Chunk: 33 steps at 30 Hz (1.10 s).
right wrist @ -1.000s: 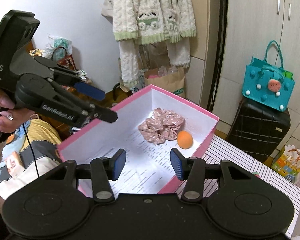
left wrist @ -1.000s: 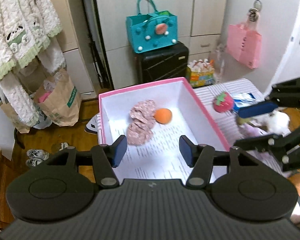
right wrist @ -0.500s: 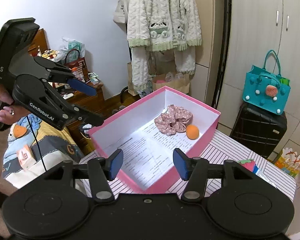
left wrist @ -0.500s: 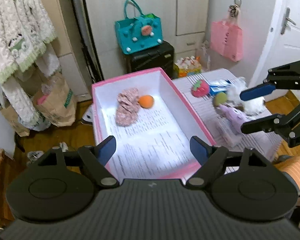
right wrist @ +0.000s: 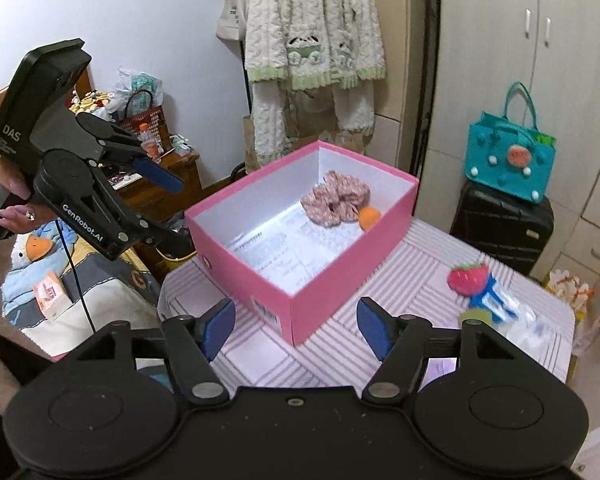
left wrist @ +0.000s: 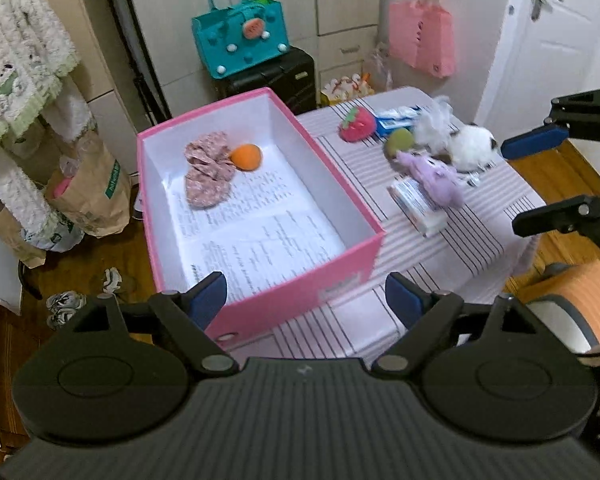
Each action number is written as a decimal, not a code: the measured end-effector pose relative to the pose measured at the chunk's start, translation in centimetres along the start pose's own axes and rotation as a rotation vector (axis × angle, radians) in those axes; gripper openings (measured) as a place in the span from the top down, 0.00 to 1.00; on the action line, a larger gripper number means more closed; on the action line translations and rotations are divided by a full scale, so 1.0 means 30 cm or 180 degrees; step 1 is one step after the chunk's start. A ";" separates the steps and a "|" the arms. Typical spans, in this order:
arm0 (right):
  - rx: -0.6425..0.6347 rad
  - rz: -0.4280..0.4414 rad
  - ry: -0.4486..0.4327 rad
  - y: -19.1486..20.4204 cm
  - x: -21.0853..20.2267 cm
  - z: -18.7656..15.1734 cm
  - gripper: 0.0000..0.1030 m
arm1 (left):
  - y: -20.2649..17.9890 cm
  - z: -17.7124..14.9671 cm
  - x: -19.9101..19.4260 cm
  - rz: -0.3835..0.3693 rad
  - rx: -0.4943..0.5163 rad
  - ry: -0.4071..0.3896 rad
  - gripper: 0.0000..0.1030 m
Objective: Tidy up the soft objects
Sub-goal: 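Withdraw both tools from the box back toward the table items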
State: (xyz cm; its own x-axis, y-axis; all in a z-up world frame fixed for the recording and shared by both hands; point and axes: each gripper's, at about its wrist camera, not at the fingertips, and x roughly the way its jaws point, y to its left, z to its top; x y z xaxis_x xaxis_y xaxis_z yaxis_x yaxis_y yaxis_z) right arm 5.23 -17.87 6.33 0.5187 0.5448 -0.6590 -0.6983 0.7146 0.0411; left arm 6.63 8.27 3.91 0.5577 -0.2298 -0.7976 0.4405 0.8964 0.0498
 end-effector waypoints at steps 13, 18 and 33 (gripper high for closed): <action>0.0260 -0.0058 0.0159 -0.063 -0.018 -0.199 0.26 | -0.165 -0.064 0.083 -0.0376 0.0223 0.0159 0.16; 0.0314 -0.0064 0.0179 -0.091 -0.009 -0.266 0.25 | -0.217 -0.065 0.122 -0.0483 0.0290 0.0045 0.16; 0.0512 -0.0221 0.0169 -0.230 0.070 -0.392 0.25 | -0.347 -0.027 0.280 -0.0629 0.0254 -0.0424 0.19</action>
State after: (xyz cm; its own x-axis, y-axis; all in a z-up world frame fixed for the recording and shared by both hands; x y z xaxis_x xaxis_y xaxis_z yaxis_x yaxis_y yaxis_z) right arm 5.35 -26.81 -4.16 0.5332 0.4708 -0.7029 -0.5717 0.8129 0.1108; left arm 6.18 -2.68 -3.80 0.5407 -0.4504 -0.7105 0.6014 0.7975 -0.0479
